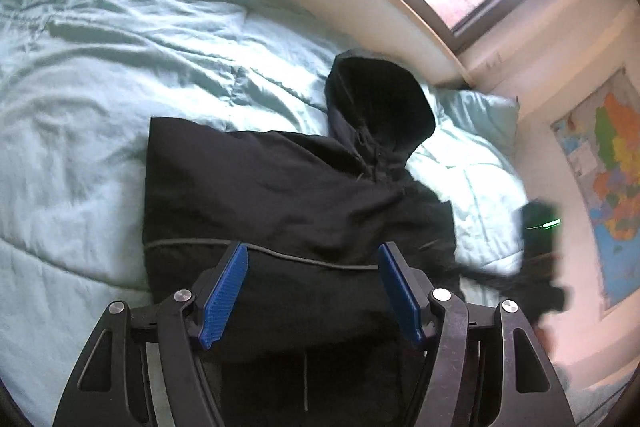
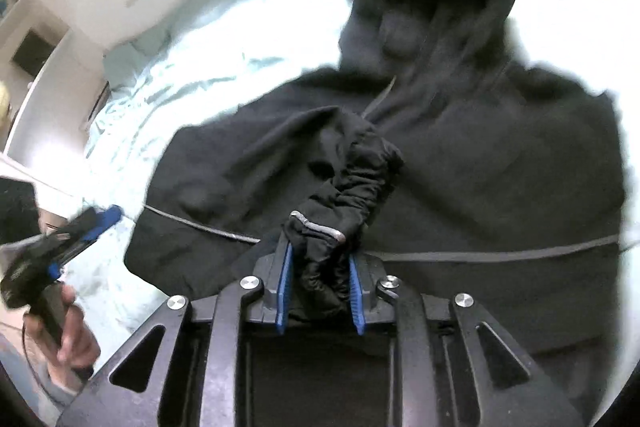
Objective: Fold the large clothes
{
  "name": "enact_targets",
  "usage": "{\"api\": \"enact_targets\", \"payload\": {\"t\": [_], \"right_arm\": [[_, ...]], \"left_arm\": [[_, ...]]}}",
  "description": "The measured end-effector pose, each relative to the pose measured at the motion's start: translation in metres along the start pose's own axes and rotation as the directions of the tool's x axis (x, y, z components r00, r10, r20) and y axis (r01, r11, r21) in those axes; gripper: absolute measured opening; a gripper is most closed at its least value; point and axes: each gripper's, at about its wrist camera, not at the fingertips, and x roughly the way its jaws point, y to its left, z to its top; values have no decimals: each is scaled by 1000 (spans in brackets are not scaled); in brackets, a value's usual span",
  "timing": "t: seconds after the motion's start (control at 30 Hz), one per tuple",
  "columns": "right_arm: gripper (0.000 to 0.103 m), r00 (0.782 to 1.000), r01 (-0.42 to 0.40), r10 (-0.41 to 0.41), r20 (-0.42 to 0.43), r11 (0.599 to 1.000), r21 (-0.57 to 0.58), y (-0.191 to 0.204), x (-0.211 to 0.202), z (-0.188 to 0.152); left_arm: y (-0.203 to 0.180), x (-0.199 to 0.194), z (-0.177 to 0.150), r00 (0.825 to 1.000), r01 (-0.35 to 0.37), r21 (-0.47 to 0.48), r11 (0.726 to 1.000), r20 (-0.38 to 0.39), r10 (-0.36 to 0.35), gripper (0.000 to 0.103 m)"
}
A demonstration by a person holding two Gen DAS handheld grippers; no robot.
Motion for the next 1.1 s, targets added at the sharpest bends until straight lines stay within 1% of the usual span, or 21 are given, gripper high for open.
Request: {"api": "enact_targets", "payload": {"t": [0.03, 0.1, 0.17, 0.23, 0.3, 0.37, 0.43, 0.47, 0.5, 0.57, 0.63, 0.67, 0.7, 0.73, 0.8, 0.87, 0.9, 0.93, 0.97, 1.03, 1.1], "right_arm": [[27, 999, 35, -34, 33, 999, -20, -7, -20, 5], [27, 988, 135, -132, 81, 990, -39, -25, -48, 15], [27, 963, 246, -238, 124, 968, -46, -52, -71, 22], [27, 936, 336, -328, 124, 941, -43, -85, -77, 25], [27, 921, 384, -380, 79, 923, -30, -119, -66, 23], [27, 910, 414, -414, 5, 910, -22, -151, -38, 15], [27, 897, 435, -433, -89, 900, 3, -181, 2, 3], [28, 894, 435, -429, -125, 900, 21, -194, 20, -4], [29, 896, 429, -421, -138, 902, 36, -201, 31, -8], [30, 896, 433, -425, -130, 901, 37, -202, 40, -10], [32, 891, 438, -433, -133, 899, 10, -197, 37, -8], [35, 893, 433, -429, -138, 901, 0, -194, 29, -6], [41, 894, 432, -428, -137, 902, 2, -191, 22, -4], [45, 893, 438, -434, -117, 899, 6, -185, 6, 0], [67, 891, 453, -453, -32, 892, -5, -167, -20, 7], [69, 910, 413, -411, 58, 910, -36, -143, -37, 17], [69, 919, 392, -389, 67, 919, -45, -136, -35, 21], [69, 930, 366, -363, 63, 929, -57, -128, -29, 26], [68, 937, 348, -345, 46, 934, -80, -119, -14, 31], [67, 927, 374, -375, 12, 920, -116, -115, 14, 33], [66, 915, 389, -398, -69, 913, -121, -123, 48, 27]], "left_arm": [[-4, 5, 1, 1000, 3, 10, 1000, -7, -3, 69], [-14, 20, 1, 999, 21, 42, 999, -28, -20, 69], [-28, 43, -2, 998, 29, 71, 997, -59, -24, 69], [-40, 66, -6, 996, 32, 98, 995, -89, -24, 69], [-49, 96, -12, 990, 22, 121, 992, -138, -5, 69], [-56, 128, -21, 978, -18, 164, 986, -201, 51, 69], [-59, 148, -31, 966, -62, 212, 975, -234, 112, 69], [-60, 154, -35, 960, -91, 243, 966, -237, 150, 69], [-60, 159, -38, 954, -105, 261, 960, -244, 171, 69], [-60, 158, -38, 951, -113, 275, 955, -249, 185, 69], [-62, 150, -34, 950, -109, 283, 953, -254, 184, 69], [-65, 143, -30, 953, -101, 278, 955, -249, 173, 69], [-67, 135, -26, 959, -90, 272, 958, -237, 157, 69], [-69, 125, -20, 968, -78, 264, 961, -212, 137, 69], [-72, 106, -6, 982, -74, 246, 966, -150, 113, 69], [-70, 104, 8, 987, -90, 216, 972, -113, 116, 69], [-66, 109, 13, 986, -107, 200, 974, -107, 131, 69], [-63, 117, 15, 982, -127, 192, 973, -115, 151, 69], [-57, 128, 15, 972, -163, 187, 969, -137, 190, 69], [-52, 149, 10, 953, -217, 201, 955, -167, 251, 69], [-44, 165, 1, 932, -274, 230, 934, -177, 317, 69]]}}
